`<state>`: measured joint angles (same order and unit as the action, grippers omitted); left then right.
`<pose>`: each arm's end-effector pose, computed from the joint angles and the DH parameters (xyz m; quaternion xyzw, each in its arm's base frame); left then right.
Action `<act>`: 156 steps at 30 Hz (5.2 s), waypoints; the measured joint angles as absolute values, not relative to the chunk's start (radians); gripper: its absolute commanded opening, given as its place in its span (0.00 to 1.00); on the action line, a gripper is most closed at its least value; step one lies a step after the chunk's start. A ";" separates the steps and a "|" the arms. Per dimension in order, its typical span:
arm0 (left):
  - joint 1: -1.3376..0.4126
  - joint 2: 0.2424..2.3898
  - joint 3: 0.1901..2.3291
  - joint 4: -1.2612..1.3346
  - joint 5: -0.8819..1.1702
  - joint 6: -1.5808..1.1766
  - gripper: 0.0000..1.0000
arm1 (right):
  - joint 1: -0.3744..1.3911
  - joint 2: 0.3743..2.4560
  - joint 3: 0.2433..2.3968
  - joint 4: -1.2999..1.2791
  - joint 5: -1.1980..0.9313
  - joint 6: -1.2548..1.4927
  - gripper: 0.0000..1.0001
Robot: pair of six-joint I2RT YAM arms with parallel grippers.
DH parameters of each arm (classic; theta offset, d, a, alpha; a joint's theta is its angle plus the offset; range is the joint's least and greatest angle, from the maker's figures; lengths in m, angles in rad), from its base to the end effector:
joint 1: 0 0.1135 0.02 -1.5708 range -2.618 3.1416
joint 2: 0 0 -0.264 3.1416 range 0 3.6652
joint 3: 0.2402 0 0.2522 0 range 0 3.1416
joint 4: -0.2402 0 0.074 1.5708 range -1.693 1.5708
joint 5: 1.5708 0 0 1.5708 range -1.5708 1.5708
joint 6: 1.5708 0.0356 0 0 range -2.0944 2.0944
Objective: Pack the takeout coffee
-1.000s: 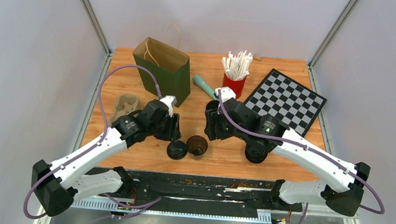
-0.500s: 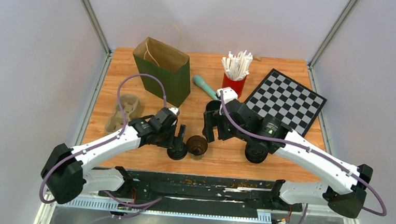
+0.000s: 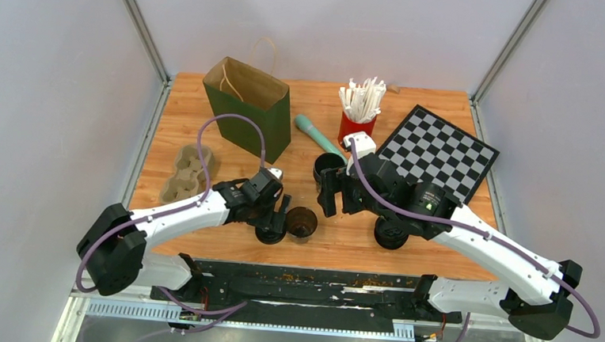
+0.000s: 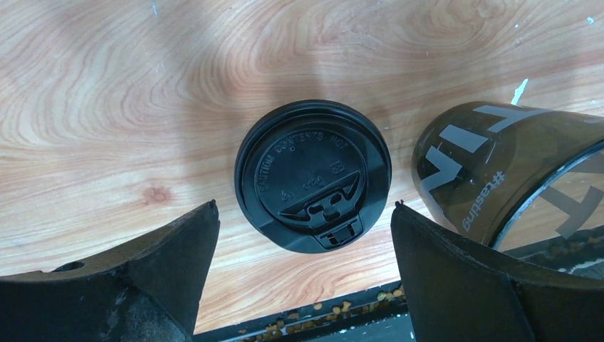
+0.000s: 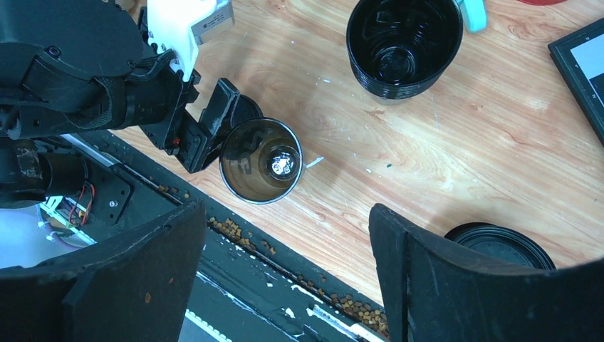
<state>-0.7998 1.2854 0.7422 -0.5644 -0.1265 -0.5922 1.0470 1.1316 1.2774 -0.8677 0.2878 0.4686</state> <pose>0.1671 -0.1656 0.1938 0.0862 0.9676 -0.0997 0.2152 0.1201 0.1877 0.3759 -0.2006 0.8812 0.1852 0.3859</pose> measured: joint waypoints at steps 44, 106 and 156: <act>-0.873 1.312 0.797 -0.652 -0.248 -0.572 0.78 | 1.047 1.101 1.274 -0.884 0.314 0.450 0.84; -1.067 1.570 1.299 -0.878 -0.120 -0.484 0.90 | 1.047 0.917 1.159 -0.922 0.440 0.503 0.84; -0.873 1.097 0.817 -0.520 -0.054 -0.851 0.75 | 0.895 1.225 0.918 -0.564 -0.016 0.683 0.66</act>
<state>-0.8734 1.0969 0.8165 -0.5198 -0.0544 -0.8513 0.8951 1.2255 0.9180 -0.5640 -0.0162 0.6830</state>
